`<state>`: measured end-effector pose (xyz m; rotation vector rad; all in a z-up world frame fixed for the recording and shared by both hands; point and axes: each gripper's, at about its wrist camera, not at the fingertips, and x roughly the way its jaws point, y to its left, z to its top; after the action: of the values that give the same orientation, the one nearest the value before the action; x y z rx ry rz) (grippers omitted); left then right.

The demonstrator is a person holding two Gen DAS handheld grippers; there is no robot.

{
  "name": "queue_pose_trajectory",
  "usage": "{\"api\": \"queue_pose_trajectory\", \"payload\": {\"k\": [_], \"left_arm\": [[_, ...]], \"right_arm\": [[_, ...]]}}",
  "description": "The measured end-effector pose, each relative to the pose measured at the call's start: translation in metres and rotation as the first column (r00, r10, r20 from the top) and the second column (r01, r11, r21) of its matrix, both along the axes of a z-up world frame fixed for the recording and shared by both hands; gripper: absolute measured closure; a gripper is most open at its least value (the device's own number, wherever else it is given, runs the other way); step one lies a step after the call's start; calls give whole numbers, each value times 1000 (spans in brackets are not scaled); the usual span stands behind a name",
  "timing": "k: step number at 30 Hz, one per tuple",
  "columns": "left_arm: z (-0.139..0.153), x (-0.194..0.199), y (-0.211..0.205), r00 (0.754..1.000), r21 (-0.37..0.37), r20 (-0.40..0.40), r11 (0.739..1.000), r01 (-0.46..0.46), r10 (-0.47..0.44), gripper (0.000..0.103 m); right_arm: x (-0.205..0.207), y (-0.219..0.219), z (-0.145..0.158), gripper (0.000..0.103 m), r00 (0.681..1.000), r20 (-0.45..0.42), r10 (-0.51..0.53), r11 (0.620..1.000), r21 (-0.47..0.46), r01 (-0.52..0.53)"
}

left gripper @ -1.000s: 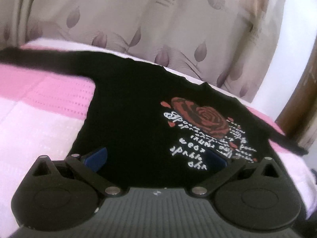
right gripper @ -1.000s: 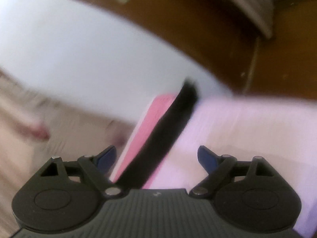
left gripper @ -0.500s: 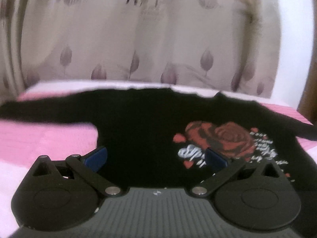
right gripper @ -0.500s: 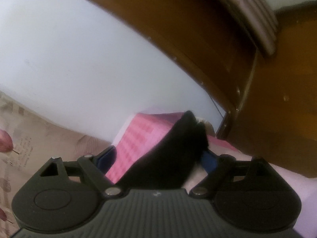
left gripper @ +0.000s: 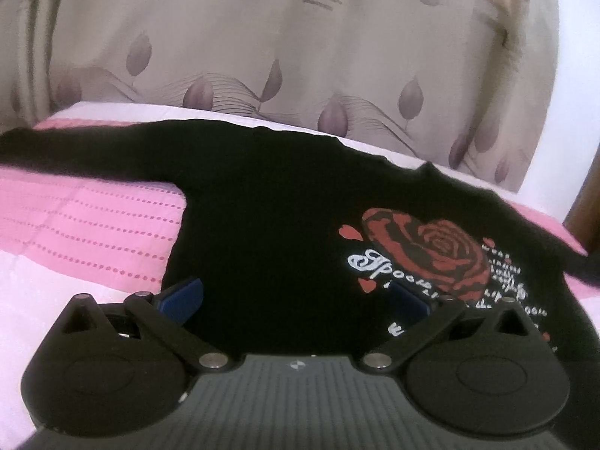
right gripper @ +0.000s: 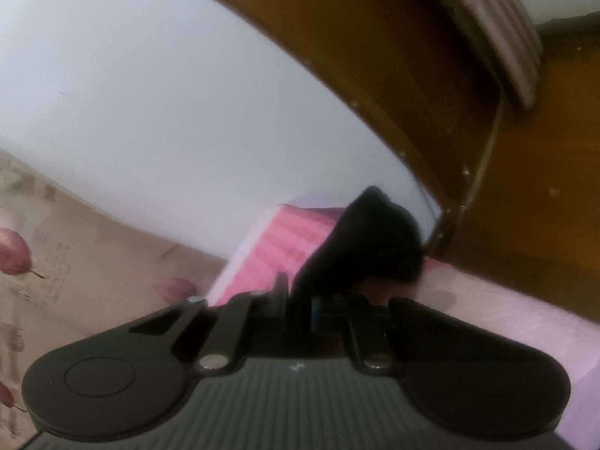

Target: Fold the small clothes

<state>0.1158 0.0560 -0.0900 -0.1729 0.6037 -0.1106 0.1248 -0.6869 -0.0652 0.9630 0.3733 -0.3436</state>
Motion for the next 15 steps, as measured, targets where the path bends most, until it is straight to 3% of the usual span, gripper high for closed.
{"api": "queue_pose_trajectory", "payload": {"k": [7, 15], "left_arm": [[-1, -1, 15, 1000, -108, 15, 994, -16, 18, 0], [-4, -6, 35, 996, -246, 37, 967, -66, 77, 0]], "right_arm": [[34, 50, 58, 91, 991, 85, 104, 994, -49, -100], [104, 173, 94, 91, 929, 212, 303, 951, -5, -309]]}}
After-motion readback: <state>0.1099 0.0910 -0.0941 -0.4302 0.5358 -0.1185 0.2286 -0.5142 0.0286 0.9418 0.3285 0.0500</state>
